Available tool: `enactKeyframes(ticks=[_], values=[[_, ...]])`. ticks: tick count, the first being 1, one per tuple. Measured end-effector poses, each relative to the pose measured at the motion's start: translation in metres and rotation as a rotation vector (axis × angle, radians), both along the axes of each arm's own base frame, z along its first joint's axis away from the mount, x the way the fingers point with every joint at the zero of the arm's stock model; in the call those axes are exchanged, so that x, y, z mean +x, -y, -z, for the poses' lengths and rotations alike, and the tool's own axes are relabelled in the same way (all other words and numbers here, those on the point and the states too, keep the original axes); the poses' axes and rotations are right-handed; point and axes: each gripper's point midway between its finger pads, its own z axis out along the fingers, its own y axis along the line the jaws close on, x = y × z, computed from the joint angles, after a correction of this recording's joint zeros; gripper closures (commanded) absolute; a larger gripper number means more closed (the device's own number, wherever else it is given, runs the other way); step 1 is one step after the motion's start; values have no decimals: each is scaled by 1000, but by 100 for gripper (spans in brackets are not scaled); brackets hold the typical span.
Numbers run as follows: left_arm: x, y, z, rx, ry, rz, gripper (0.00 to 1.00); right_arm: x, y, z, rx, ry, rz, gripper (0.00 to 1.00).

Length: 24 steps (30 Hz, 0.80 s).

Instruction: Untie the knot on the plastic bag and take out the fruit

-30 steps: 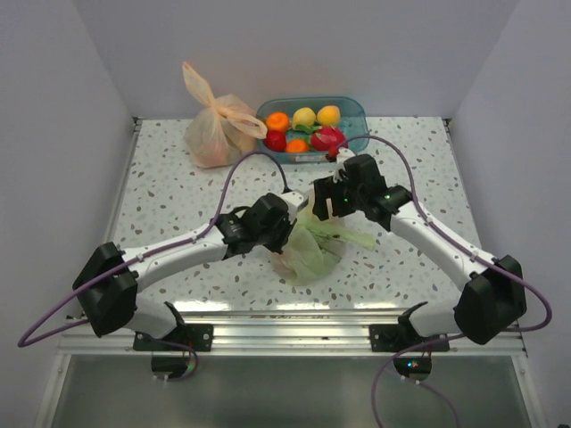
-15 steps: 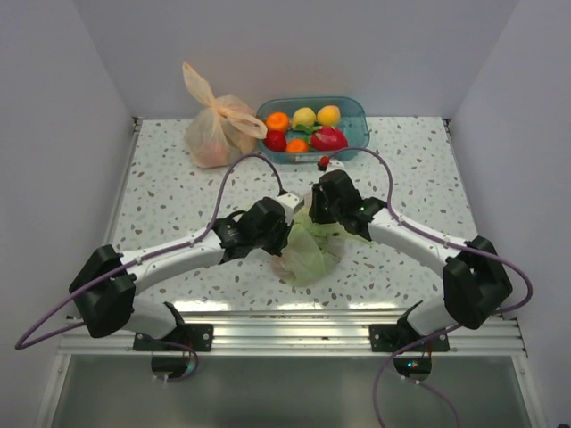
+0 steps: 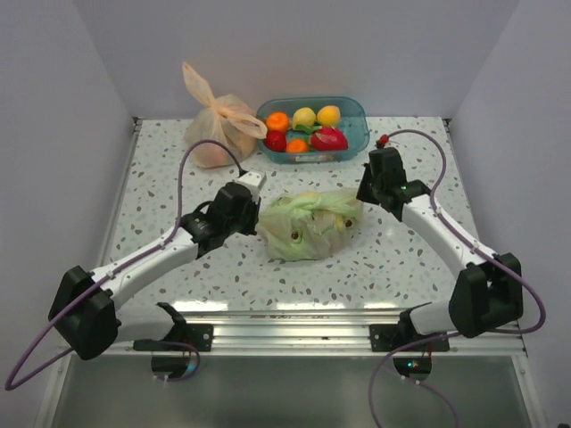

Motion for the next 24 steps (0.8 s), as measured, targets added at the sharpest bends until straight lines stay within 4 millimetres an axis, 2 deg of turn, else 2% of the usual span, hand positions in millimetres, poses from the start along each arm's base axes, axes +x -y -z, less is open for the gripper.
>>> enactKeyframes(ticks=[2, 4, 5, 6, 7, 10, 14, 18, 21, 24], values=[[10, -13, -1, 16, 11, -41, 99, -7, 5, -4, 7, -9, 7, 100], [17, -18, -4, 40, 13, -54, 86, -15, 0, -13, 33, -3, -14, 100], [21, -18, -6, 52, 14, -53, 72, -19, -4, -19, 54, 9, -28, 100], [25, -16, -9, 57, 17, -50, 65, -22, -7, -24, 74, 19, -39, 100], [28, -13, -13, 54, 20, -49, 50, -25, -9, -28, 89, 29, -44, 100], [31, -5, -28, 17, 29, -39, 21, -34, -17, -36, 124, 47, -67, 100], [23, 5, -45, -91, 17, -61, 9, -48, -38, -36, 146, 40, -132, 100], [9, 23, -60, -173, 10, -56, 8, -59, -55, -28, 150, 21, -184, 100], [4, 40, -51, -195, -35, -59, 9, -63, -58, -23, 150, 12, -192, 100], [10, 45, -29, -188, -89, -114, 12, -63, -58, -21, 149, 11, -192, 100]])
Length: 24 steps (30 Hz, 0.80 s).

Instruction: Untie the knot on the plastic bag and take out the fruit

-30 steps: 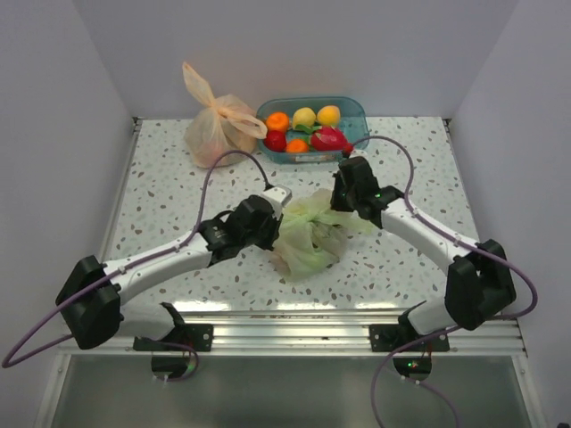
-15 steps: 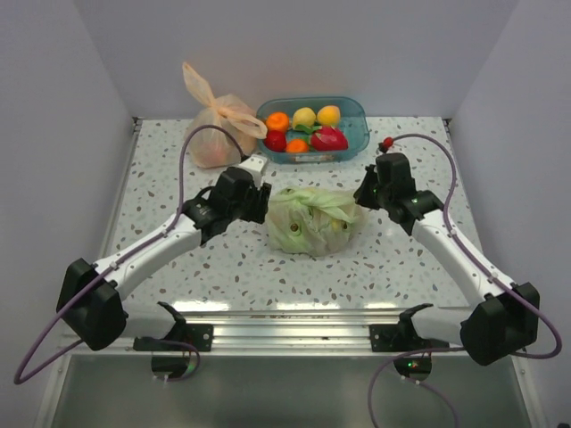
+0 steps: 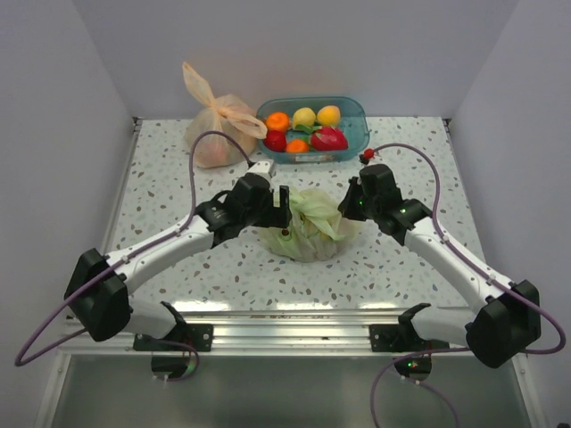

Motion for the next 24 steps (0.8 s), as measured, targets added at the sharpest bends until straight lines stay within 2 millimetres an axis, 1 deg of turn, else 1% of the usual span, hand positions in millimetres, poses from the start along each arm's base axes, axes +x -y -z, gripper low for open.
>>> enactKeyframes(ticks=[3, 6, 9, 12, 13, 15, 16, 19, 22, 24], values=[[8, 2, 17, 2, -32, -59, 16, 1, 0, -1, 0, 5, -2, 100], [19, 5, 25, -14, -36, -111, 18, 1, -1, 0, 1, 6, -7, 100], [29, 8, 34, -32, -40, -144, 21, -2, 0, 5, -3, 1, -13, 100], [38, 9, 45, -41, -54, -178, 28, -6, 0, 9, -4, -8, -24, 100], [39, 10, 49, -45, -59, -188, 37, -8, 0, 10, -4, -9, -31, 100], [43, 12, 56, -55, -64, -206, 54, -9, 0, 10, -7, -7, -39, 100], [44, 12, 59, -59, -67, -214, 74, -10, 1, 10, -10, -5, -43, 100], [46, 8, 66, -69, -70, -231, 100, -10, 3, 8, -22, 7, -45, 100], [53, -1, 66, -62, -63, -245, 100, -9, 12, 6, -44, 16, -20, 100], [60, -15, 60, -52, -50, -260, 100, -6, 28, 6, -60, 15, 29, 100]])
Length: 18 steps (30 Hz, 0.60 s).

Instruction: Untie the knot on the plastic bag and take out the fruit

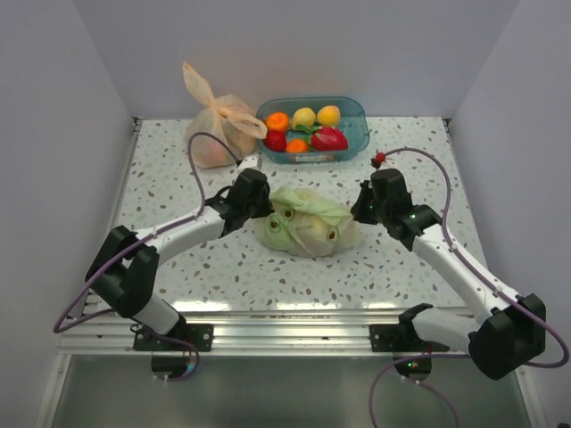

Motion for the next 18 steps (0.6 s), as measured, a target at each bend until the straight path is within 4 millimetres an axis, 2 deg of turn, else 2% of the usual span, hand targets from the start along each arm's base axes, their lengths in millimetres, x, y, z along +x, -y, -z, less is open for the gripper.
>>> enactKeyframes(ticks=[4, 6, 8, 9, 10, 12, 13, 16, 18], values=[[15, -40, -37, 7, 79, -51, 100, 8, 44, -2, -21, -7, 146, 100], [19, -57, -62, -2, 135, -64, 100, 8, 51, -6, -14, 5, 170, 100], [18, -67, -80, 4, 178, -52, 100, 5, 46, -11, 1, 15, 137, 100], [16, -69, -85, 8, 191, -36, 100, 4, 44, -12, 5, 17, 117, 96], [13, -69, -87, 12, 199, -15, 100, 3, 40, -13, 1, 17, 85, 81], [7, -67, -83, 23, 194, 38, 100, 0, 33, -15, -27, 20, 11, 61], [2, -65, -78, 26, 181, 67, 100, -3, 28, -18, -55, 26, -38, 46], [-10, -60, -65, 36, 133, 141, 100, -11, -2, -39, -138, 90, -240, 33], [-17, -57, -62, 34, 114, 182, 100, -16, -27, -61, -177, 166, -379, 30]])
